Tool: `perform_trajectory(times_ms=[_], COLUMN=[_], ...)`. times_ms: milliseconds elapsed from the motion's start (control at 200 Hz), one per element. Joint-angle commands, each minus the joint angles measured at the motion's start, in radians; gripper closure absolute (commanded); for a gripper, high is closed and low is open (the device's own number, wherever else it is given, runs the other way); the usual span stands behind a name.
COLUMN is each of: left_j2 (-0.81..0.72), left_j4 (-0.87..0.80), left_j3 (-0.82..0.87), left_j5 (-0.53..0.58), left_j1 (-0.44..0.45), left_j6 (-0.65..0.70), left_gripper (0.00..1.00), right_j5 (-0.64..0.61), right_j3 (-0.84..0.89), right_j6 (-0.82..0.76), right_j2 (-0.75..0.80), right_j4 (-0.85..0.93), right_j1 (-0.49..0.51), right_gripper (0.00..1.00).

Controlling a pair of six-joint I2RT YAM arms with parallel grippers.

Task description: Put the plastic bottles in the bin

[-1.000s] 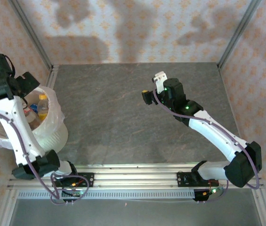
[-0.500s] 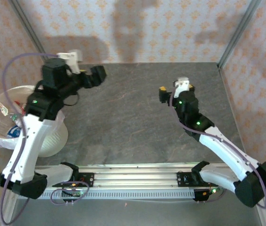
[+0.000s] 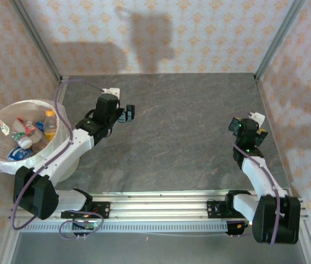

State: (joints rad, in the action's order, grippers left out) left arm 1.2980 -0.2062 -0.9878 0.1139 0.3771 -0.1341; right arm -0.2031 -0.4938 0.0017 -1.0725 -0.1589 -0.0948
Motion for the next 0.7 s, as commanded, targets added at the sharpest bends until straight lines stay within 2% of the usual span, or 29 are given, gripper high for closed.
perform_trajectory(times_ms=[0,90,185,310,420,565,696], left_j2=[-0.033,-0.038,-0.044,-0.015,0.029,0.068,0.076], left_j4=[0.176,0.225,0.322,0.412,0.524,0.634,0.755], left_j3=[0.079,0.15,0.256,0.34,0.398,0.454,0.51], left_j5=[0.148,0.1,0.022,0.033,0.021,0.003,-0.028], left_j1=[-0.017,-0.083,-0.166,-0.195,-0.217,-0.264,-0.325], left_j6=[0.168,0.184,0.169,0.201,0.187,0.172,0.159], left_gripper=[0.0,0.0,0.0,0.0,0.0,0.0,0.0], right_j5=[0.153,0.289,0.375,0.445,0.435,0.371,0.345], right_j3=[-0.009,-0.009,-0.064,-0.016,0.06,0.19,0.236], right_j6=[0.045,0.032,-0.005,-0.033,-0.047,-0.102,-0.124], right_j2=[-0.104,-0.234,-0.338,-0.328,-0.256,-0.155,-0.126], right_j4=[-0.13,-0.273,-0.238,-0.317,-0.385,-0.525,-0.576], right_j1=[-0.064,-0.087,-0.086,-0.086,-0.077,-0.01,0.02], right_gripper=[0.01,0.01,0.01,0.01,0.01,0.01,0.01])
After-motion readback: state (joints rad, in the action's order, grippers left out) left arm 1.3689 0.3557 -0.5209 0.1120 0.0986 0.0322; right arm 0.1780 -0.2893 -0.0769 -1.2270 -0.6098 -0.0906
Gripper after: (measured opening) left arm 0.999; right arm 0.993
